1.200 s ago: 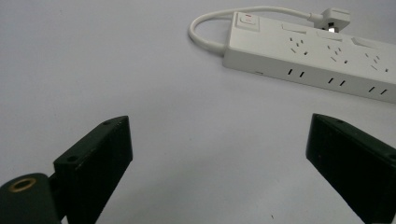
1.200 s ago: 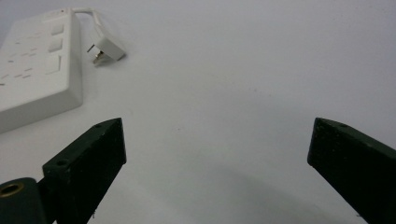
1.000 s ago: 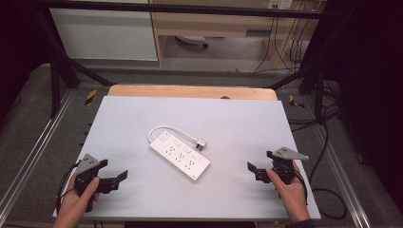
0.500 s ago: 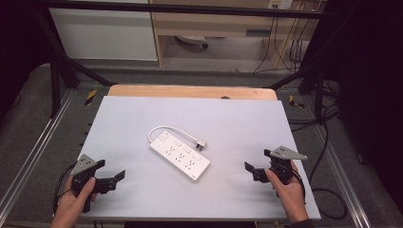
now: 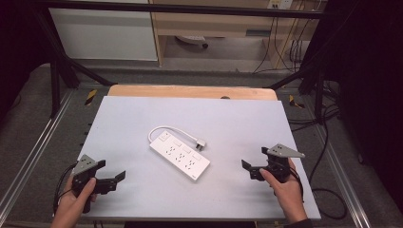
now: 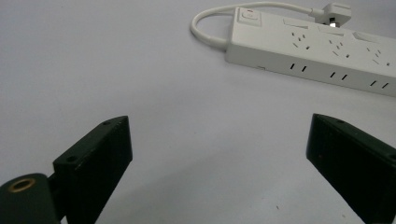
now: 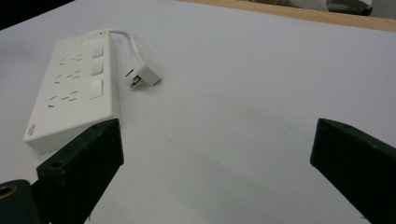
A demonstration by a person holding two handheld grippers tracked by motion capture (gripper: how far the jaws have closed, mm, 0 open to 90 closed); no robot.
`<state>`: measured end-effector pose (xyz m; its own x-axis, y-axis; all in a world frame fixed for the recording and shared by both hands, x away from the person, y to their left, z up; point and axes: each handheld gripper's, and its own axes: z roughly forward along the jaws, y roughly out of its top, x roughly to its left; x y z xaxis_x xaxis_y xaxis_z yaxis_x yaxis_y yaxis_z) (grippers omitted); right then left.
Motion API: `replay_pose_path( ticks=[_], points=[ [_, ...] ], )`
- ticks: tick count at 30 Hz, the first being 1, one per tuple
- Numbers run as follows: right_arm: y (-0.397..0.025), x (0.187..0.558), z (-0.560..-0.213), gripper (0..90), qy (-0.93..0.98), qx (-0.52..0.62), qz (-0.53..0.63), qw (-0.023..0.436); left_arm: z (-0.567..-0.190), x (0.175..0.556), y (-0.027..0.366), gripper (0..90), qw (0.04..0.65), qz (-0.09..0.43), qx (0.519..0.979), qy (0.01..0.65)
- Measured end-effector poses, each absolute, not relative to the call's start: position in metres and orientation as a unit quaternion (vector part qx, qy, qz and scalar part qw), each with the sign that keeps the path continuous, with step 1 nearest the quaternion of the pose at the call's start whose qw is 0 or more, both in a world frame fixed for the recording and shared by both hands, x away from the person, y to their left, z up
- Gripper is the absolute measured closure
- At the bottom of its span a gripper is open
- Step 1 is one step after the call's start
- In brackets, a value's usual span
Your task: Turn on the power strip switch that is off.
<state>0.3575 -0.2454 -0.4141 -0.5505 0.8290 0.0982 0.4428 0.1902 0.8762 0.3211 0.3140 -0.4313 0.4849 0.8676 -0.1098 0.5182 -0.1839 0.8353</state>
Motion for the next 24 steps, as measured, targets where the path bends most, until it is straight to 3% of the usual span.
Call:
replay_pose_path(
  ticks=[24],
  points=[
    [-0.226,0.374,-0.384,4.1,0.762,0.424,0.454,0.184,-0.432,0.321,0.311,7.0,0.429,0.205,0.751,0.459]
  ],
)
